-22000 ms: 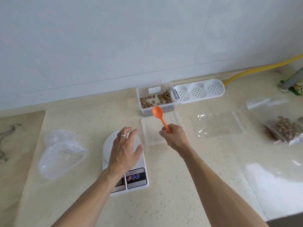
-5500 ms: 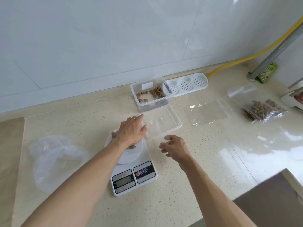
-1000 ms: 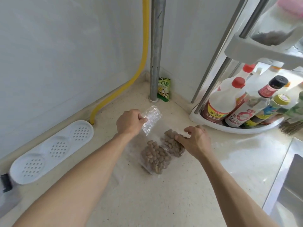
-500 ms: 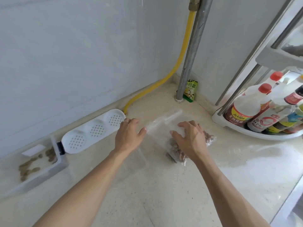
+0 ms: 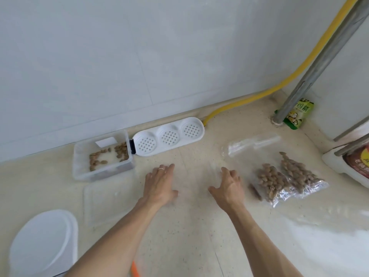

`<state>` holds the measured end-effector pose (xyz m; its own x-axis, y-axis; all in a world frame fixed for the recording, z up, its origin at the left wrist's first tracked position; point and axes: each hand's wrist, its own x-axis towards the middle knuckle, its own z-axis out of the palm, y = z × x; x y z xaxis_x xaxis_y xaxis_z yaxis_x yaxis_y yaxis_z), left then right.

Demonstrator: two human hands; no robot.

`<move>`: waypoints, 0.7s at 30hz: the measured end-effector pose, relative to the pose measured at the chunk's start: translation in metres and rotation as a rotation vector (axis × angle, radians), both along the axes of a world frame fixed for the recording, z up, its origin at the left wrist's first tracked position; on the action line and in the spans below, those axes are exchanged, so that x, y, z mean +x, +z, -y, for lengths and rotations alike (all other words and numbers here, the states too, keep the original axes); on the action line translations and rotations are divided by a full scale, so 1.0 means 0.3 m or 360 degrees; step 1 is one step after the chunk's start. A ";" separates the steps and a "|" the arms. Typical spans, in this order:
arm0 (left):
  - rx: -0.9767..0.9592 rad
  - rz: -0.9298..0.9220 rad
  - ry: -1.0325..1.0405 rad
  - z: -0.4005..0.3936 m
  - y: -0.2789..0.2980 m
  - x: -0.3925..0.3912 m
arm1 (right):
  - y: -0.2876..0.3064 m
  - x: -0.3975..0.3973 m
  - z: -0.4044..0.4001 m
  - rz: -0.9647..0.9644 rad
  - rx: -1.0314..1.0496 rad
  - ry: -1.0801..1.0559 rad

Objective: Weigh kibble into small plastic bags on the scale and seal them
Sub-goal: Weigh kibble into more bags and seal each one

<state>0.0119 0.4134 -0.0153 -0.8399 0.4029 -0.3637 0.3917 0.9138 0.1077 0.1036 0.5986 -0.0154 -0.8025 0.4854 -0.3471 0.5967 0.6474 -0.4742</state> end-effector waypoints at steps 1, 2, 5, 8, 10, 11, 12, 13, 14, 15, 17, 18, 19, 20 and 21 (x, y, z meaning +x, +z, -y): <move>-0.0023 -0.0059 -0.0036 -0.004 0.003 0.000 | -0.010 0.003 0.002 -0.0035 -0.0024 -0.0008; -0.0036 -0.0101 -0.0051 -0.006 0.006 0.000 | -0.020 0.005 0.004 -0.0095 -0.0081 -0.0024; -0.0007 -0.0137 -0.0018 -0.005 0.008 0.001 | -0.035 0.008 0.005 -0.0228 -0.0227 -0.0115; 0.0226 -0.0158 0.0077 0.010 0.016 0.013 | -0.016 -0.003 0.001 -0.0309 -0.0366 -0.0214; 0.0469 -0.0094 0.0185 0.034 0.043 0.016 | 0.013 -0.018 0.005 -0.0369 -0.0488 -0.0278; 0.0599 -0.0023 0.0266 0.052 0.060 0.013 | 0.030 -0.028 0.013 -0.0380 -0.0549 -0.0317; 0.0728 0.0064 0.0366 0.074 0.080 0.008 | 0.050 -0.037 0.026 -0.0417 -0.0607 -0.0354; 0.0873 0.0154 0.0480 0.102 0.104 0.002 | 0.071 -0.048 0.044 -0.0462 -0.0656 -0.0391; 0.1024 0.0233 0.0603 0.134 0.131 -0.004 | 0.089 -0.060 0.069 -0.0519 -0.0715 -0.0430; 0.1163 0.0283 0.0723 0.171 0.158 -0.009 | 0.111 -0.071 0.101 -0.0566 -0.0779 -0.0463; 0.1346 0.0272 0.0900 0.264 0.208 -0.023 | 0.147 -0.092 0.179 -0.0621 -0.0867 -0.0479; 0.1400 0.0217 0.0961 0.318 0.227 -0.032 | 0.157 -0.102 0.223 -0.0621 -0.0894 -0.0473; 0.1443 0.0154 0.1021 0.377 0.241 -0.042 | 0.166 -0.110 0.273 -0.0610 -0.0918 -0.0467; 0.1486 0.0100 0.1079 0.442 0.255 -0.050 | 0.173 -0.117 0.329 -0.0600 -0.0945 -0.0457; 0.1522 0.0061 0.1135 0.511 0.268 -0.056 | 0.181 -0.124 0.390 -0.0597 -0.0967 -0.0435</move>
<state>-0.0050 0.2600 0.0651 -0.9794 -0.0287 -0.1997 -0.1898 0.4670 0.8637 0.0663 0.4816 0.0388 -0.7982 0.4943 -0.3443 0.4268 0.0607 -0.9023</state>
